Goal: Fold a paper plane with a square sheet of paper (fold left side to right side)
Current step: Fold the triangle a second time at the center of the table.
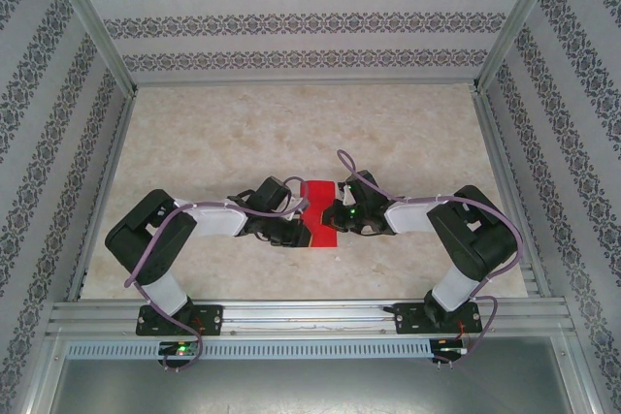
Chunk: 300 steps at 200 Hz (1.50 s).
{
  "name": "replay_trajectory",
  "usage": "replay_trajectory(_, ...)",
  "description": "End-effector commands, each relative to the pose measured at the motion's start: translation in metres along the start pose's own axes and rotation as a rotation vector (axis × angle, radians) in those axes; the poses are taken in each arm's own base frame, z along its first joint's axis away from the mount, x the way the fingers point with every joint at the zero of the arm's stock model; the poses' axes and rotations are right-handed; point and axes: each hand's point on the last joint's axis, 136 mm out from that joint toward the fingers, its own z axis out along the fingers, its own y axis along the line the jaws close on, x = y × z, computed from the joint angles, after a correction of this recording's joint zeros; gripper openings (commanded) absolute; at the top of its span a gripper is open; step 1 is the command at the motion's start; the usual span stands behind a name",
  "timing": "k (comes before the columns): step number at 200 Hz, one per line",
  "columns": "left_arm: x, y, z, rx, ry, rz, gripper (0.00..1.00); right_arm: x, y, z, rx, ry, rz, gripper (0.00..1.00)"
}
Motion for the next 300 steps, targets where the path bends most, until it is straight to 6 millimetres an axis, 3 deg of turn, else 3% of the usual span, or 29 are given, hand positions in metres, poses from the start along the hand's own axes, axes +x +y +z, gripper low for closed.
replay_trajectory(1, -0.008, 0.004, 0.000, 0.006, -0.032, -0.006, 0.14, 0.018, -0.029, 0.006, 0.095, 0.058, 0.053, 0.00)
replay_trajectory(87, -0.015, 0.008, 0.001, 0.006, -0.044, -0.012, 0.13, 0.019, -0.031, 0.006, 0.099, 0.062, 0.055, 0.00)
replay_trajectory(205, 0.004, 0.022, 0.006, -0.014, 0.006, -0.033, 0.13, 0.020, -0.036, 0.006, 0.111, 0.069, 0.064, 0.00)
replay_trajectory(300, 0.023, 0.025, -0.002, -0.024, 0.031, -0.018, 0.13, 0.021, -0.041, 0.005, 0.122, 0.074, 0.075, 0.00)
